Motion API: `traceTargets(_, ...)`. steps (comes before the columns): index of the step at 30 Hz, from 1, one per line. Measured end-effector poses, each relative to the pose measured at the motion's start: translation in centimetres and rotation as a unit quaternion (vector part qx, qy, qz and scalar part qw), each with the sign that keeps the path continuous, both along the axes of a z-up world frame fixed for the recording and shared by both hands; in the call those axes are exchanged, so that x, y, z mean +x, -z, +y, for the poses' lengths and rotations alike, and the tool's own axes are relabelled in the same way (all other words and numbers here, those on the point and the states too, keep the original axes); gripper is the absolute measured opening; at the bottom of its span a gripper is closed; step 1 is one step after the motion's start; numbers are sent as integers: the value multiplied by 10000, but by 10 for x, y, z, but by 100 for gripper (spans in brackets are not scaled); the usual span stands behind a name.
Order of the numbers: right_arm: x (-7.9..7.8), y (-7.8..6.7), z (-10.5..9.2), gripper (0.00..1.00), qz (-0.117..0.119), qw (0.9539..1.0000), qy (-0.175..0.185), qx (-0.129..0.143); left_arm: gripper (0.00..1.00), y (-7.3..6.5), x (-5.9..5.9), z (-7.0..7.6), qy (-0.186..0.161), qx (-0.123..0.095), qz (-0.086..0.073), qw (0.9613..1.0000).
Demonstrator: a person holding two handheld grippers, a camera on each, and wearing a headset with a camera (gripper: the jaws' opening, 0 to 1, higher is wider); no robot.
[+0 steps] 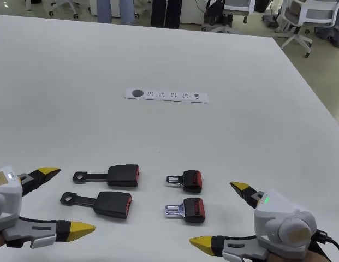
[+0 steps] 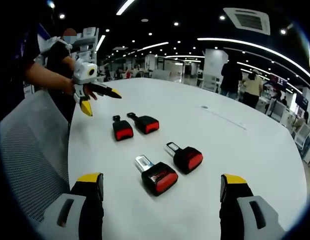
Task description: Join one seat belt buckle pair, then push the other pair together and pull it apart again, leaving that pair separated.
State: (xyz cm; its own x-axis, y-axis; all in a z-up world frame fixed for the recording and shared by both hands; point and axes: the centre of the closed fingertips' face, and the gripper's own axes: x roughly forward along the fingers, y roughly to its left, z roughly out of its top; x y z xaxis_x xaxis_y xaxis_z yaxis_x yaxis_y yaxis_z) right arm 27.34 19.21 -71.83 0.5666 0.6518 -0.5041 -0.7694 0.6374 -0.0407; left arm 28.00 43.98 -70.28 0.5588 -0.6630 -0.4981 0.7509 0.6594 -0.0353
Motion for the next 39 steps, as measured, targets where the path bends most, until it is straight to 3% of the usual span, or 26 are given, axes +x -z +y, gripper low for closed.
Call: traceTargets(39, 3, -2, -6, 99, -94, 10000, 27, -12, 100, 1, 0, -1, 13, -26, -19, 10000)
